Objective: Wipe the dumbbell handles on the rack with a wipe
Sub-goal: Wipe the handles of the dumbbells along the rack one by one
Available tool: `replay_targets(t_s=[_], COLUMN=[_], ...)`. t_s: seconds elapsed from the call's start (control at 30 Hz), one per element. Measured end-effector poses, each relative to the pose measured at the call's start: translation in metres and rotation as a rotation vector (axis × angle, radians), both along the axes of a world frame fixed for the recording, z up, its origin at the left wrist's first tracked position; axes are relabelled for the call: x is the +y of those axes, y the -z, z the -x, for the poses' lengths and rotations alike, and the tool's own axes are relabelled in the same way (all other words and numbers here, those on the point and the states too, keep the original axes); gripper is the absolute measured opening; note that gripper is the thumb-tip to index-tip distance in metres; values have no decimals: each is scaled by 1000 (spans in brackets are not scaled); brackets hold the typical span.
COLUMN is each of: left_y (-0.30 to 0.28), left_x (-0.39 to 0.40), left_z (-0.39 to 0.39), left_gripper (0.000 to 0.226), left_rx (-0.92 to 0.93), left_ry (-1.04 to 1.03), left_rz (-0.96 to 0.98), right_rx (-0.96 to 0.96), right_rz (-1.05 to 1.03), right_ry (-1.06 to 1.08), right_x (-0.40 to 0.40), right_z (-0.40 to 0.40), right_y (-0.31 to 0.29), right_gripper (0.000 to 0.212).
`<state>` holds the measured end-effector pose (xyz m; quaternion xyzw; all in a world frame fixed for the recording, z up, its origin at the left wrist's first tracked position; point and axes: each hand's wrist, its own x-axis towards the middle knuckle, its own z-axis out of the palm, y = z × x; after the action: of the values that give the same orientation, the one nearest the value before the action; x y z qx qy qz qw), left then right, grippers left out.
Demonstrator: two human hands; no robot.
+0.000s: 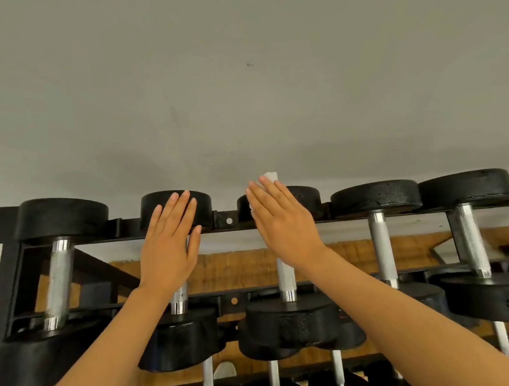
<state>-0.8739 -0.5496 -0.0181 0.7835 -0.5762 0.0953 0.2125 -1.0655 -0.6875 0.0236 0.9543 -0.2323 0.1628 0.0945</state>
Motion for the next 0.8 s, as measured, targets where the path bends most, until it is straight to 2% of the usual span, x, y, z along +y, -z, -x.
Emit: replay_targets(t_s=[0.1,0.23,0.3,0.37,0.43,0.53,0.57,0.7,0.8], left_y=[-1,-1,0,0,1,2,2,2,4], left_x=[0,0,-1,-1,-1,-2,-1,-1,-1], left_z=[0,-2,-2,-2,-2,-1,-1,0,1], left_gripper=[55,56,55,55,55,54,54,54,53], left_rx=[2,2,1,-9,-19,-18,-18,-26,-21], left_ry=[-8,-7,-4,1,4,2,1,-8,-13], left_rz=[-13,-18,-11,2,9,13,16,32,47], right_rx=[9,-283,-330,-202,35,267,296,374,405], right_rz=[9,-285,-363,-361,-315,-173,-92,116,196], right_ry=[-75,66,-32,-302,-488,-518,-527,-548,-550], right_x=[-16,-22,-12,2,2,-11,-16,-34,-39], right_z=[34,80,90,91,84,68,64,49,44], right_y=[2,4,4,10,22,39,41,29,23], right_gripper=[45,50,50,46,43,37,32,38,34])
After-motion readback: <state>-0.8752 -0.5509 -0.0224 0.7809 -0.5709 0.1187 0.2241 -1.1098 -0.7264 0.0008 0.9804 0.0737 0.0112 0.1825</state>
